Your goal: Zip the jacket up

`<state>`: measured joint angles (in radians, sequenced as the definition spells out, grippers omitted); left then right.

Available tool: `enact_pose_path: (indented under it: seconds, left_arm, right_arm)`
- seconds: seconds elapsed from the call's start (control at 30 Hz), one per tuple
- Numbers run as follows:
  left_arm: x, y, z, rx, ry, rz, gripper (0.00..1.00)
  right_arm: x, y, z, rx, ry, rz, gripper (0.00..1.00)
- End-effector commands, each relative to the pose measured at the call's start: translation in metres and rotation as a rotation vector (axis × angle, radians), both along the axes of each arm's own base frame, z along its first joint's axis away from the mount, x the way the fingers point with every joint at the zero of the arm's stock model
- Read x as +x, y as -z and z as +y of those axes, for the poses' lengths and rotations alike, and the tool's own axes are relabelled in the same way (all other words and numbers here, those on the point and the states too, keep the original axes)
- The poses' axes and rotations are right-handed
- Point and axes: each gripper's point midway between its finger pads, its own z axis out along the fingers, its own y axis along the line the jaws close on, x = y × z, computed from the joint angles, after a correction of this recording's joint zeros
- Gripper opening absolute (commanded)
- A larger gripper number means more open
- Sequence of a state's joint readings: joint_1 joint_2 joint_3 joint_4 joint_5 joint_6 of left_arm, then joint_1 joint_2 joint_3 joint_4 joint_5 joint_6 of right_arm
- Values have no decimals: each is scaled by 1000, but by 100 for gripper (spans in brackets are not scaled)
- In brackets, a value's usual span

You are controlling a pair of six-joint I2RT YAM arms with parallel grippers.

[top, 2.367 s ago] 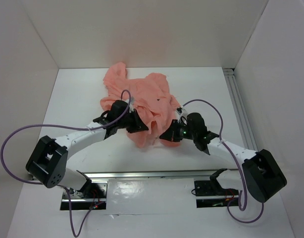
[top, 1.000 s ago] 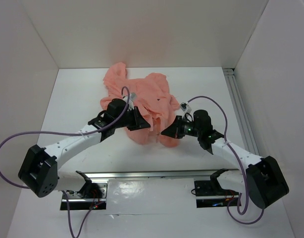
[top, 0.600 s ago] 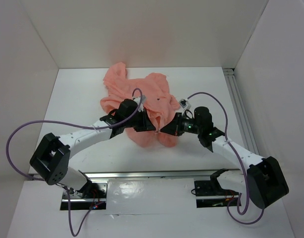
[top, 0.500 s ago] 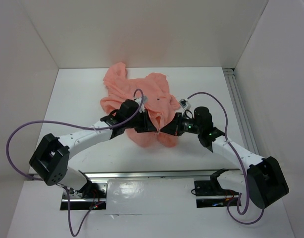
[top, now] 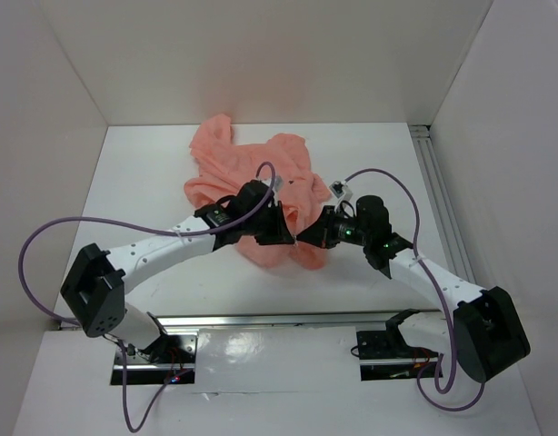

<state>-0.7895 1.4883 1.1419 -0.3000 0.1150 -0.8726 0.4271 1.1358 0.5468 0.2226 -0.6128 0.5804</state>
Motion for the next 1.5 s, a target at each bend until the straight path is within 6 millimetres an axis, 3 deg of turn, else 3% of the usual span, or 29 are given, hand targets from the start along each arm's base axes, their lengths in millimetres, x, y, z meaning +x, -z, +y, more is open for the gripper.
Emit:
enact_pose_path:
  seconds: [0.0, 0.13, 0.23, 0.4, 0.57, 0.6, 0.7, 0.87, 1.1, 1.47]
  left_arm:
    - [-4, 7, 0, 39, -28, 37, 0]
    - [8, -1, 18, 86, -77, -39, 0]
    - [16, 6, 29, 97, -56, -64, 0]
    - [24, -12, 41, -16, -56, -161, 0]
    - [18, -25, 36, -143, -22, -239, 0]
    - [16, -20, 38, -153, -31, -229, 0]
    - [18, -35, 38, -217, -38, -284, 0]
    - [13, -39, 34, -265, -32, -268, 0]
    - [14, -59, 36, -313, -62, -299, 0]
    - [16, -62, 36, -321, -74, -303, 0]
  right_arm:
    - [8, -19, -1, 1, 10, -64, 0]
    - [8, -23, -5, 4, 20, -71, 0]
    - [1, -24, -3, 45, -15, -50, 0]
    - [-11, -21, -1, 100, -56, -14, 0]
    - [-18, -24, 3, 141, -95, 0, 0]
    - [-20, -26, 4, 148, -113, -7, 0]
    - [-21, -24, 5, 148, -122, 3, 0]
    - [-23, -25, 7, 161, -140, 9, 0]
    - [-27, -30, 9, 201, -160, 11, 0]
    - [-27, -31, 12, 221, -189, 8, 0]
